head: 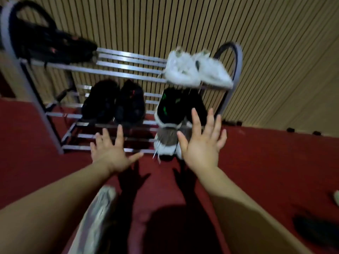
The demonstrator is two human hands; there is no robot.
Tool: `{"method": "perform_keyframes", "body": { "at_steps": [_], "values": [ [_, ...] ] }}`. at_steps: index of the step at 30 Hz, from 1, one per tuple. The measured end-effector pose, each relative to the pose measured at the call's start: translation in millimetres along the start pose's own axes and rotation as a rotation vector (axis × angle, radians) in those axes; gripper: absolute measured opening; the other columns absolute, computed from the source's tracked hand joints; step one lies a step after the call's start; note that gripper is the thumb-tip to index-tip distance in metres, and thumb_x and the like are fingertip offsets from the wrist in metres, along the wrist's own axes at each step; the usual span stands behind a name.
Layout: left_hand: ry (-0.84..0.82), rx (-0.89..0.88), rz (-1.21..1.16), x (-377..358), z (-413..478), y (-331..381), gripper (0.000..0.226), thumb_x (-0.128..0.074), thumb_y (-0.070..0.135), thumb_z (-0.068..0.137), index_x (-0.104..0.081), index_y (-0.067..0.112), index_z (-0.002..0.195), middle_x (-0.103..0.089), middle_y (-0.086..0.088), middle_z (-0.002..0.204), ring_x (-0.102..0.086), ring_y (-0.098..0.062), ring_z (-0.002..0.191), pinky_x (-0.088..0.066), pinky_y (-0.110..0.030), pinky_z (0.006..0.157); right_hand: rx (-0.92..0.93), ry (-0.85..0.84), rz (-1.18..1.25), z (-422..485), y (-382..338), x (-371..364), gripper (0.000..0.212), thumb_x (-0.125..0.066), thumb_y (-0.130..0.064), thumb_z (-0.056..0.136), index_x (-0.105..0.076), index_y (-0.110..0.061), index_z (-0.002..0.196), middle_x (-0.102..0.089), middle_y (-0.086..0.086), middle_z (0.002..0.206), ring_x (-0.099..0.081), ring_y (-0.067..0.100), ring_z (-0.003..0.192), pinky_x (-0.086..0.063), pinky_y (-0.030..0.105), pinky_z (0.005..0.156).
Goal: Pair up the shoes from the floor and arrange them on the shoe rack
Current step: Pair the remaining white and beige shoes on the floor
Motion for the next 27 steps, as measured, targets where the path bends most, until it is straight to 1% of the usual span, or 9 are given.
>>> {"method": "perform_keyframes", "body": {
  "at_steps": [3,5,8,13,17,20,23,25,27],
  "values": [
    [-0.211,0.218,-0.051,-48.0,-35.6,-44.9,0.123,-0.050,0.085,0.064,0.023,0.030,0.146,0.008,-0.020,0.157,0.003,-0.039,0.144,-0.006,-0.050,0.116,0.003,-0.195,-0.041,-49.4,-9.4,-22.0,0.069,-0.036,-0.058,0.089,-0.022,-0.028,0.150,-0.012,0.016,0.157,-0.008,0.038,0.145,-0.011,0.060,0.110],
    [-0.304,0.269,-0.036,-76.9,-61.7,-63.3,0.127,-0.055,0.084,0.060,0.022,0.032,0.147,-0.001,-0.021,0.156,-0.010,-0.039,0.143,-0.015,-0.049,0.114,-0.007,-0.316,-0.026,-70.2,-13.8,-32.5,0.069,-0.035,-0.056,0.093,-0.008,-0.031,0.151,0.004,0.010,0.159,0.008,0.032,0.146,-0.001,0.056,0.113],
    [-0.397,0.294,0.004,-111.9,-94.0,-74.8,0.127,-0.060,0.081,0.060,0.016,0.032,0.149,-0.014,-0.018,0.151,-0.027,-0.035,0.134,-0.028,-0.044,0.107,-0.002,-0.393,0.001,-92.1,-22.9,-38.6,0.069,-0.037,-0.055,0.094,-0.007,-0.032,0.151,0.007,0.008,0.159,0.011,0.029,0.146,0.002,0.054,0.114],
    [-0.310,0.300,0.062,-135.6,-109.5,-75.2,0.109,-0.062,0.059,0.076,0.014,0.034,0.148,-0.017,-0.015,0.149,-0.031,-0.031,0.127,-0.031,-0.040,0.101,0.028,-0.464,0.010,-114.5,-22.0,-49.2,0.068,-0.038,-0.055,0.093,-0.009,-0.033,0.151,0.004,0.006,0.160,0.009,0.026,0.146,0.002,0.052,0.114],
    [-0.302,0.376,0.037,-136.1,-111.5,-79.9,0.116,-0.066,0.061,0.069,0.016,0.037,0.147,-0.030,-0.010,0.135,-0.034,-0.027,0.121,-0.034,-0.038,0.095,0.012,-0.532,-0.003,-130.4,-12.5,-55.0,0.069,-0.042,-0.054,0.092,-0.010,-0.036,0.150,0.002,0.005,0.160,0.006,0.023,0.146,0.000,0.050,0.115],
    [-0.271,0.272,0.031,-134.9,-115.5,-83.5,0.113,-0.064,0.062,0.072,0.014,0.033,0.148,-0.032,-0.009,0.136,-0.034,-0.027,0.123,-0.034,-0.039,0.096,-0.014,-0.582,-0.023,-138.5,-5.4,-57.8,0.069,-0.043,-0.055,0.092,-0.010,-0.036,0.150,0.001,0.004,0.160,0.006,0.023,0.146,-0.001,0.048,0.115],
    [-0.261,0.003,0.074,-134.4,-120.8,-81.3,0.108,-0.062,0.056,0.076,0.014,0.030,0.149,-0.032,-0.008,0.140,-0.034,-0.029,0.125,-0.033,-0.042,0.099,-0.028,-0.594,-0.011,-139.4,-5.8,-57.1,0.069,-0.043,-0.055,0.091,-0.011,-0.036,0.150,0.000,0.004,0.160,0.005,0.023,0.146,-0.002,0.048,0.115],
    [-0.326,-0.205,0.109,-132.5,-123.9,-75.7,0.105,-0.058,0.058,0.079,0.014,0.029,0.150,-0.029,-0.008,0.145,-0.033,-0.031,0.129,-0.031,-0.042,0.102,-0.015,-0.600,0.002,-137.0,-12.4,-55.1,0.069,-0.043,-0.054,0.092,-0.011,-0.035,0.150,0.001,0.005,0.159,0.005,0.023,0.146,-0.002,0.048,0.115],
    [-0.419,-0.322,0.154,-130.1,-124.8,-72.7,0.108,-0.062,0.056,0.077,0.013,0.030,0.149,-0.022,-0.009,0.151,-0.026,-0.031,0.135,-0.025,-0.042,0.107,0.011,-0.611,0.026,-132.7,-24.4,-51.2,0.068,-0.040,-0.054,0.093,-0.009,-0.035,0.150,0.004,0.006,0.159,0.007,0.024,0.146,0.000,0.048,0.115]
  ]
}}
Point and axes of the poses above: each hand's wrist, its own z-axis towards the middle knuckle, its own x-axis out of the back of the hand, y = z × x, the point moved 3 cm from there along z, towards the middle knuckle
